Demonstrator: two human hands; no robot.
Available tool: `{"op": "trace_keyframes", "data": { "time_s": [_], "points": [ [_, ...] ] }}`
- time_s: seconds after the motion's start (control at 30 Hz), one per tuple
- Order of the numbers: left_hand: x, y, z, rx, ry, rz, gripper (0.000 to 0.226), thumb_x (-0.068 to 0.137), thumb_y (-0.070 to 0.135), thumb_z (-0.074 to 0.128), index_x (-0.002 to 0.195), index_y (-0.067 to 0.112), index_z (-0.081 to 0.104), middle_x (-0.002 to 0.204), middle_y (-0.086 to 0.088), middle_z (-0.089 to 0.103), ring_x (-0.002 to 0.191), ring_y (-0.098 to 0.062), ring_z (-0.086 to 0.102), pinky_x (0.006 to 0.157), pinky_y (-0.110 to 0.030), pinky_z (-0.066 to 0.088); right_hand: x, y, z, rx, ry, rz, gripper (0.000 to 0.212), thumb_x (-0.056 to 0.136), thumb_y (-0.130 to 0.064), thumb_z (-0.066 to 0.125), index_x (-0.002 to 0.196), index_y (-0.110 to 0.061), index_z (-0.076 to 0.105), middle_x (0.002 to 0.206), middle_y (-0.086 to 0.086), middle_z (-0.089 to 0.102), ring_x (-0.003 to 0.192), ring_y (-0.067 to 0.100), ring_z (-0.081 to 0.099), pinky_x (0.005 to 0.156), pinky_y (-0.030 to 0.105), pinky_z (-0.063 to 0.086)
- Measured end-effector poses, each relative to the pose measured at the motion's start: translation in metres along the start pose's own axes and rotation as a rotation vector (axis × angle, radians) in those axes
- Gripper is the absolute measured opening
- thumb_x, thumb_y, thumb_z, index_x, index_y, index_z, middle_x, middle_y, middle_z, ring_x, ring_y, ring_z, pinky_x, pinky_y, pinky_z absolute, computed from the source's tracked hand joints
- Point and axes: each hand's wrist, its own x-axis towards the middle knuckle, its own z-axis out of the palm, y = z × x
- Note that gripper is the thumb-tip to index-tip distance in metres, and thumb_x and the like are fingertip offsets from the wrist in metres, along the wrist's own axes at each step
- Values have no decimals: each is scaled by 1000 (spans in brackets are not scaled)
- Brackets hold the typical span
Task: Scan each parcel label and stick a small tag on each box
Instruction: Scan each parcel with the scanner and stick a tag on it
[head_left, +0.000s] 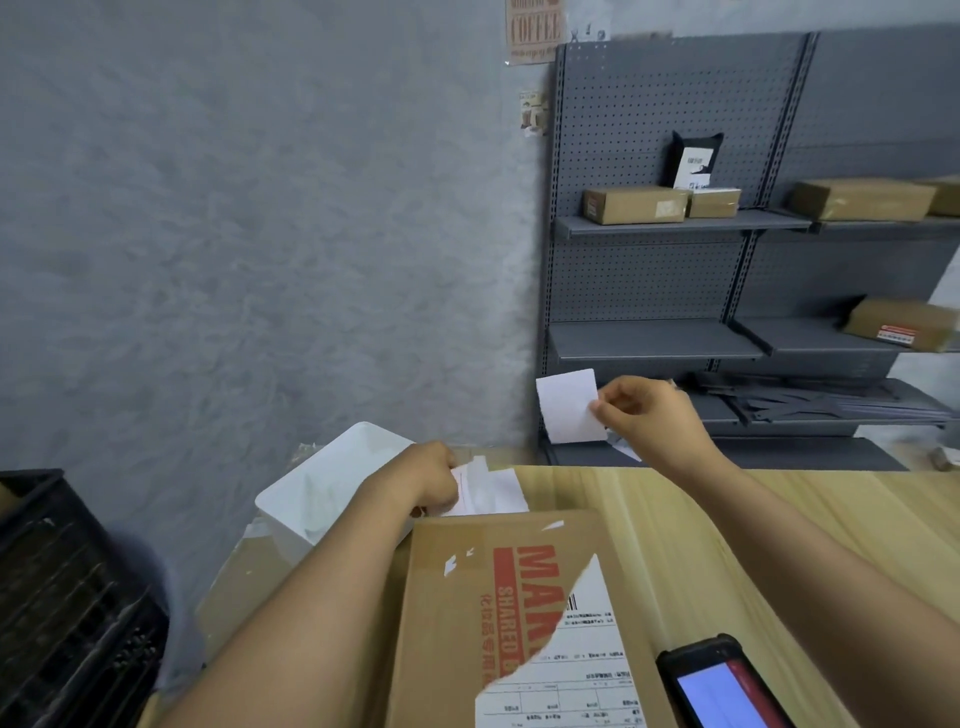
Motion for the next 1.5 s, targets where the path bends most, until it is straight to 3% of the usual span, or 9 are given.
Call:
{"op": "trace_keyframes", "data": {
  "time_s": [0.2,0.37,0.5,0.67,0.77,0.83,1.0,1.3,1.5],
  "points": [
    [-14,13,-19,-4,48,124,32,93,37,56,107,11,69,111,-6,68,96,-21,61,84,-30,48,-12,-27,15,-115,-104,-191,13,89,-23,63,88,-13,70,82,-3,70,77,10,64,69,25,51],
    [-41,32,-41,-810,-63,88,61,92,63,40,99,8,65,85,-10,74,72,-21,73,58,-28,58,-23,-54,25,-193,-134,-433,13,90,-22,62,90,-13,71,87,-3,71,83,13,63,77,33,49],
    [-53,28,-46,-942,-25,103,47,86,49,64,109,9,63,82,-7,76,77,-21,74,62,-29,60,-30,-67,31,-226,-192,-541,18,90,-28,63,103,-19,71,100,-6,70,96,12,60,80,25,46],
    [-60,10,-40,-983,123,126,25,87,3,56,111,10,62,95,-6,74,77,-15,74,64,-26,60,-40,-72,33,-160,-280,-415,45,88,-56,50,120,-28,65,121,-9,63,111,10,51,92,25,40],
    [-70,3,-39,-1055,96,176,25,87,-1,55,108,10,61,99,-8,73,79,-18,74,60,-25,58,-43,-69,31,44,-158,-120,39,89,-54,54,110,-23,66,107,-5,65,92,8,58,80,28,47],
    [-77,-1,-38,-1056,62,197,24,86,-2,56,107,8,60,98,-8,73,80,-20,74,58,-25,57,-47,-68,29,221,-240,52,38,86,-52,59,93,-15,63,92,8,67,74,10,55,69,26,43],
    [-87,-8,-29,-1008,44,196,11,91,7,59,102,7,58,87,-8,75,76,-20,74,60,-27,59,-62,-75,21,348,-318,109,25,89,-32,65,83,-8,61,103,27,64,81,20,52,79,35,42],
    [-95,-12,-9,-791,121,148,13,88,20,68,85,10,59,90,-6,72,76,-18,70,67,-30,60,-94,-81,22,114,-332,214,24,93,-30,56,75,-14,56,87,12,71,77,23,64,81,39,50],
    [-99,-14,3,-678,132,116,13,85,12,71,76,9,62,62,-6,63,47,-12,53,52,-22,51,-103,-77,28,-191,-339,203,25,88,-31,61,70,-14,59,76,1,66,67,13,58,55,22,42]
  ]
}}
